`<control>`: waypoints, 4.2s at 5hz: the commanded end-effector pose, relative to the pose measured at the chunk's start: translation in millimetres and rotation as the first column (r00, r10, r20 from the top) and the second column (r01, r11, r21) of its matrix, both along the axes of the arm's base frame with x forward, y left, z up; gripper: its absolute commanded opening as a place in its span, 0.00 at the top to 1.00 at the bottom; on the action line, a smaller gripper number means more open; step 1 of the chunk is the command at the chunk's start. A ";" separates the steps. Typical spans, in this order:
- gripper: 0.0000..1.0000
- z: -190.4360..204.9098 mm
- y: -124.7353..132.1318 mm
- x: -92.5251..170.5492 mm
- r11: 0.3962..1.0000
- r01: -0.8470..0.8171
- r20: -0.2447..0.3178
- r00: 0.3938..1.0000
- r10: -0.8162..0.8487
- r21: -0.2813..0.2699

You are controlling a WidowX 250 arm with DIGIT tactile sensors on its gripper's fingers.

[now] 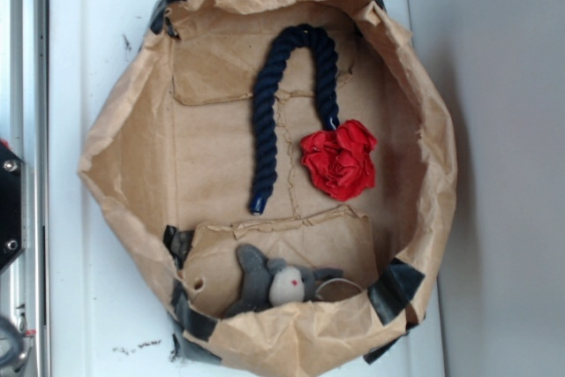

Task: Grab the blue rope.

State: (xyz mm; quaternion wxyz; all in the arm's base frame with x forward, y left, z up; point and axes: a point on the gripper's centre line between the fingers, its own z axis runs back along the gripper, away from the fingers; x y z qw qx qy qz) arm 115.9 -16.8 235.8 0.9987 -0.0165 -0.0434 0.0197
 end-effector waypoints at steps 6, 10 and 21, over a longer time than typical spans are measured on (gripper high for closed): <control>0.00 -28.2 44.0 134.1 0.992 -0.094 0.102 0.990 0.102 -0.080; 0.00 -172.6 28.3 145.8 0.942 -0.330 0.049 0.942 0.333 -0.058; 0.00 -140.5 76.7 149.8 0.881 -0.422 0.082 0.891 0.446 -0.212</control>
